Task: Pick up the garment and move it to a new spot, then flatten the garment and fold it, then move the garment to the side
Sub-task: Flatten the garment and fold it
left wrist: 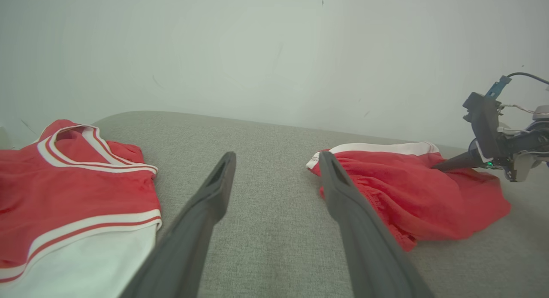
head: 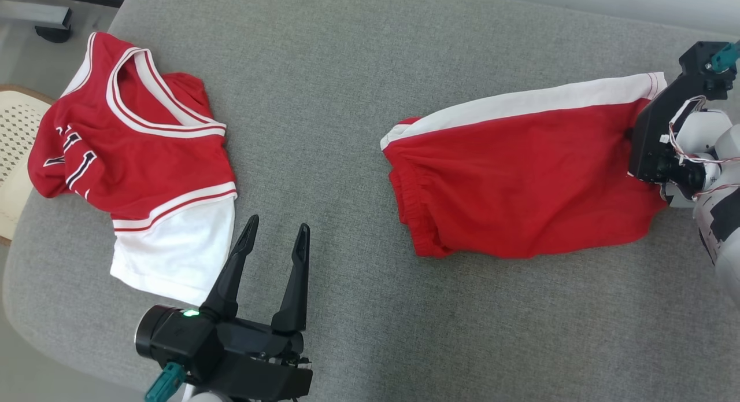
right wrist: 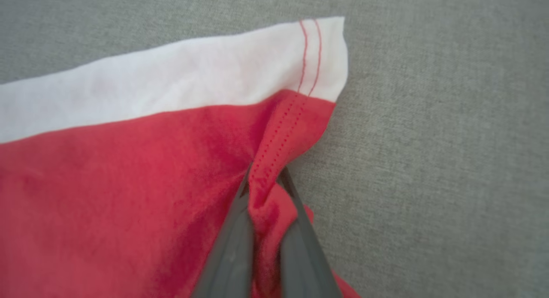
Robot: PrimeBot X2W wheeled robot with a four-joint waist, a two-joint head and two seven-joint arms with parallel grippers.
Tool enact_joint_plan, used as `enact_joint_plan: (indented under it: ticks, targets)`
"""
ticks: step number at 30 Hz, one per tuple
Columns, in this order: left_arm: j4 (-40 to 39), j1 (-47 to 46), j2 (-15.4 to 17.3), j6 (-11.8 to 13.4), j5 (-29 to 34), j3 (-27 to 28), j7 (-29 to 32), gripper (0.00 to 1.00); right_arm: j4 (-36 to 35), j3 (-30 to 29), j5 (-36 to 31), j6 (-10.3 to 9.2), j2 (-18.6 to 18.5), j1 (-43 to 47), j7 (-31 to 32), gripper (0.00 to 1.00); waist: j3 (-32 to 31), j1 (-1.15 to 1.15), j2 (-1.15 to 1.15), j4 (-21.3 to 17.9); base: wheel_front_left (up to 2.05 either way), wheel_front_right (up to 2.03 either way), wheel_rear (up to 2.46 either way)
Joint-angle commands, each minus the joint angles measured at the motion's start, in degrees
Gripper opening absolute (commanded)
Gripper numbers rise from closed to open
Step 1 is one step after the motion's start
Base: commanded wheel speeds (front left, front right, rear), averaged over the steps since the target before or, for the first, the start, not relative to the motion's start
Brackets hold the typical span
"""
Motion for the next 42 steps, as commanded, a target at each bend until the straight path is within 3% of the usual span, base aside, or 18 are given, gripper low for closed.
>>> enact_joint_plan:
  ticks: [1, 9, 19, 28, 42]
  targets:
    - [0.1, 0.9, -0.1, 0.0, -0.4, 0.0, -0.2, 1.00, 2.0, 0.0, -0.9, -0.24, -0.9, 3.7, 0.4, 0.00, -0.2, 0.00, 0.01, -0.3, 0.00, 0.00, 0.00]
    - [1.0, 1.2, -0.1, 0.0, -0.3, 0.3, -0.2, 1.00, 1.9, -3.7, -3.8, -0.30, -4.9, 6.0, -4.2, 0.00, -2.8, 0.00, 0.01, -2.9, 0.00, 0.00, 0.00]
    - [1.6, 2.1, -0.1, -0.2, -0.4, 0.7, -0.3, 1.00, 1.5, -8.6, -7.4, -0.22, -6.2, 8.8, -10.0, 0.00, -5.5, 0.00, 0.01, -8.2, 0.00, 0.00, 0.00]
    - [2.5, 1.8, -0.1, -0.4, -0.9, 0.1, -0.3, 1.00, 1.4, -10.5, -10.1, -0.18, 0.1, 5.8, -12.3, 0.00, -7.1, 0.00, 0.01, -9.4, 0.00, 0.00, 0.00]
    - [3.3, 3.3, -0.1, 0.1, -2.8, -1.1, -0.3, 1.00, -1.3, -7.6, -10.9, -0.18, 11.4, 2.5, -9.1, 0.00, -9.5, 0.00, 0.01, -4.1, 0.00, 0.00, 0.00]
